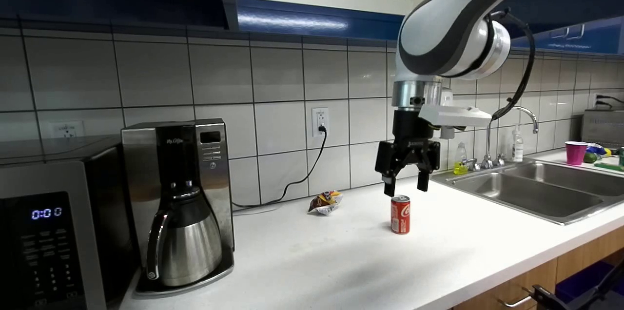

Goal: Put the can in the top cabinet

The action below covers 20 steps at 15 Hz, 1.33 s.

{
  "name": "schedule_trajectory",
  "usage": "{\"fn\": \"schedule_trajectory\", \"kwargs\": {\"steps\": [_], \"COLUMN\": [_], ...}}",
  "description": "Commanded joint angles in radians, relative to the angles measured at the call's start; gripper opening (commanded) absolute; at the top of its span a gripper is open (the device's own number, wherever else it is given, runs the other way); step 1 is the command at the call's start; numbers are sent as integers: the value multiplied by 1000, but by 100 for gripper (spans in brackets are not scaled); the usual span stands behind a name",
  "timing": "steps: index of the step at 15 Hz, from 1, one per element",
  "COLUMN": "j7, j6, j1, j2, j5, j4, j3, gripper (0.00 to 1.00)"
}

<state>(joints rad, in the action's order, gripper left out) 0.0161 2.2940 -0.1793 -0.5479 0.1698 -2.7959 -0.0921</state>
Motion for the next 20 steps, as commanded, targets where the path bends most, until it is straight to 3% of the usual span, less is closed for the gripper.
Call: {"fn": "schedule_trajectory", "kwargs": {"steps": [1,14,20], "j7": [-35,9,27], "j6": [133,562,687], "j1": [55,181,181], "j2": [142,546,669], "j5": [-52,-236,-287], "j4": [1,35,86], "j3": [25,92,147], "gripper": [100,100,100]}}
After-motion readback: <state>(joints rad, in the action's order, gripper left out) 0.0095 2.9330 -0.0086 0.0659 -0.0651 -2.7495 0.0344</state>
